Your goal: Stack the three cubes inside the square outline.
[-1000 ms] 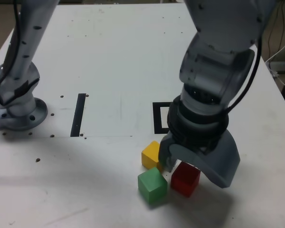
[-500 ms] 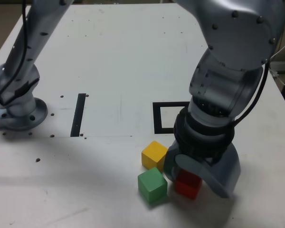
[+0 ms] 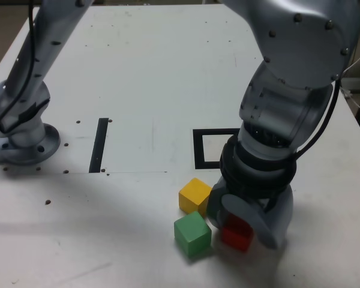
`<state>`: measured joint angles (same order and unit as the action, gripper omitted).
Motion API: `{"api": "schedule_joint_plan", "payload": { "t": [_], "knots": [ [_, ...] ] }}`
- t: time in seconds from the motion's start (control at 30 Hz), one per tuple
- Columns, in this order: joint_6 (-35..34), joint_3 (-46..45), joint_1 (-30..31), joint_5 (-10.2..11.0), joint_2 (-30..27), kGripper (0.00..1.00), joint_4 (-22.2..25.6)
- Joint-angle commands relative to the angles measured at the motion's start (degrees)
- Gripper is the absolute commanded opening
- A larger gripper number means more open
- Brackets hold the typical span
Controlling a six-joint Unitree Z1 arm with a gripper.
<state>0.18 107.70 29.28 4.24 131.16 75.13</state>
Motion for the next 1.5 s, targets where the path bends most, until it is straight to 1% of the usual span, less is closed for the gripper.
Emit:
{"api": "schedule_joint_plan", "payload": {
  "t": [0.0, 0.4, 0.5, 0.6, 0.77, 0.87, 1.0, 1.1, 1.2, 1.33, 1.47],
  "knots": [
    [0.09, 0.23, -0.10, -0.02, 0.17, 0.20, 0.18],
    [0.09, 0.17, -0.10, 0.00, 0.22, 0.20, 0.41],
    [0.09, 0.37, -0.10, 0.29, 0.07, 0.20, 1.01],
    [0.15, 1.12, -0.11, 1.16, -0.32, 0.20, 2.68],
    [0.72, 3.84, -1.21, 3.20, -1.72, 0.20, 6.75],
    [1.11, 4.89, -2.99, 3.77, -2.84, 0.20, 8.21],
    [1.29, 5.26, -6.34, 3.98, -4.32, 0.20, 9.62],
    [1.25, 4.97, -9.43, 3.75, -5.12, 0.20, 10.57],
    [1.16, 4.04, -12.67, 3.01, -5.68, 0.20, 10.94],
    [0.49, 1.81, -16.52, 1.17, -6.38, 0.20, 10.45],
    [-0.46, -2.38, -19.81, -0.76, -7.72, 0.20, 7.80]
  ]
}}
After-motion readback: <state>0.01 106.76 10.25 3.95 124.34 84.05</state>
